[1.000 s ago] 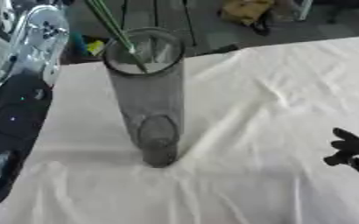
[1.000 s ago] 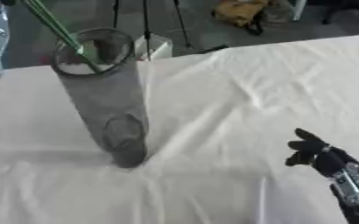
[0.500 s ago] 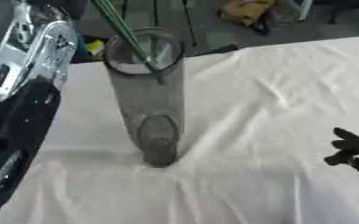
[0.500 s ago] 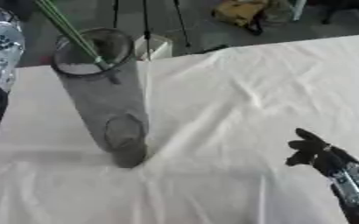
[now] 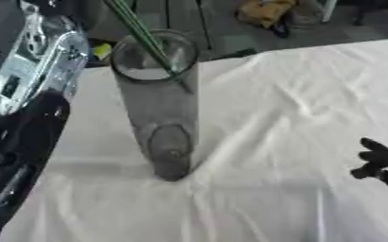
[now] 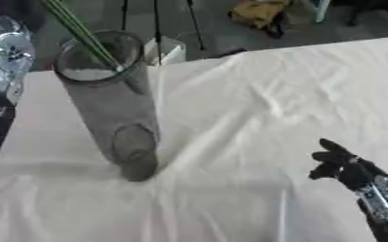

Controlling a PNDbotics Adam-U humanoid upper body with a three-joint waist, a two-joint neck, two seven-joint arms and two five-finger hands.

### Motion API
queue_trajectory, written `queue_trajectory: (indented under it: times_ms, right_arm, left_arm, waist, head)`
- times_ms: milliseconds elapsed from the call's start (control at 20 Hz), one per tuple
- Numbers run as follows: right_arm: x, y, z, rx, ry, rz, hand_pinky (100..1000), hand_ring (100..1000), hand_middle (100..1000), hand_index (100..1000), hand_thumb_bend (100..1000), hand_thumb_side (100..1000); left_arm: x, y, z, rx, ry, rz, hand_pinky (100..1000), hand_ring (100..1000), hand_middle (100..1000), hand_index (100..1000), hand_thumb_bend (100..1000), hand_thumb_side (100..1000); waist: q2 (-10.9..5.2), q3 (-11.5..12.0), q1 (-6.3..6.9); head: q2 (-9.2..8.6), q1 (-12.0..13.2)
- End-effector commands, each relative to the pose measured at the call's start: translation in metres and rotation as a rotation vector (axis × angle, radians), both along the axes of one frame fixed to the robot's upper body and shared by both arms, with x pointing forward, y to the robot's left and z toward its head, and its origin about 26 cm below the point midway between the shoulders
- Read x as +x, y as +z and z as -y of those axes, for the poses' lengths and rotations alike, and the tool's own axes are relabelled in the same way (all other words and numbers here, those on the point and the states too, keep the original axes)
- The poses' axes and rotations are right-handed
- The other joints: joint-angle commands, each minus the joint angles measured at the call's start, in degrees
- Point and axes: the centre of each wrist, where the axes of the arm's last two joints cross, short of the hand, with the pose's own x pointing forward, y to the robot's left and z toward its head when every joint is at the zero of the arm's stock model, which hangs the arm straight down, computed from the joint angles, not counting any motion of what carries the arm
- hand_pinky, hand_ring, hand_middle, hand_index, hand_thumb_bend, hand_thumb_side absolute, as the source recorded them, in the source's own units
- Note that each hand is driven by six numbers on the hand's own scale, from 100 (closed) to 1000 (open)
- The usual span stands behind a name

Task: Arrange flowers into the vase.

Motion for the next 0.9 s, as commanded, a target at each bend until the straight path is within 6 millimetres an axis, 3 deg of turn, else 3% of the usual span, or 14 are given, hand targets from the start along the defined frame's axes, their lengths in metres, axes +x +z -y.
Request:
queue_trajectory:
  times_ms: [50, 400, 600, 900]
  right_arm:
    - [-0.003, 0.006, 0.002, 0.0, 0.001, 0.022, 722, 1000, 543, 785, 100, 1000]
    - [-0.003, 0.005, 0.003, 0.002, -0.005, 0.013, 722, 1000, 543, 784, 100, 1000]
    - [-0.004, 0.004, 0.003, 0.005, -0.005, 0.01, 722, 1000, 543, 784, 100, 1000]
    - [-0.004, 0.003, 0.004, 0.011, -0.005, 0.005, 721, 1000, 543, 784, 100, 1000]
  left_arm:
    - [-0.004, 0.008, -0.006, 0.048, 0.057, 0.059, 100, 100, 130, 212, 100, 919]
    - [-0.001, 0.005, -0.017, 0.146, 0.264, 0.142, 100, 107, 281, 336, 100, 893]
    - [0.001, 0.002, -0.02, 0.204, 0.369, 0.144, 100, 241, 390, 410, 100, 874]
    - [0.005, -0.004, -0.021, 0.305, 0.49, 0.119, 100, 331, 461, 421, 100, 859]
  waist:
    - [-1.26, 0.22, -0.61]
    - [-1.84, 0.9, -0.66]
    - [-2.3, 1.28, -0.76]
    - [-2.97, 1.54, -0.95]
  head:
    - [0.05, -0.18]
    - [0.77, -0.54]
    - [1.08, -0.72]
    - [1.43, -0.86]
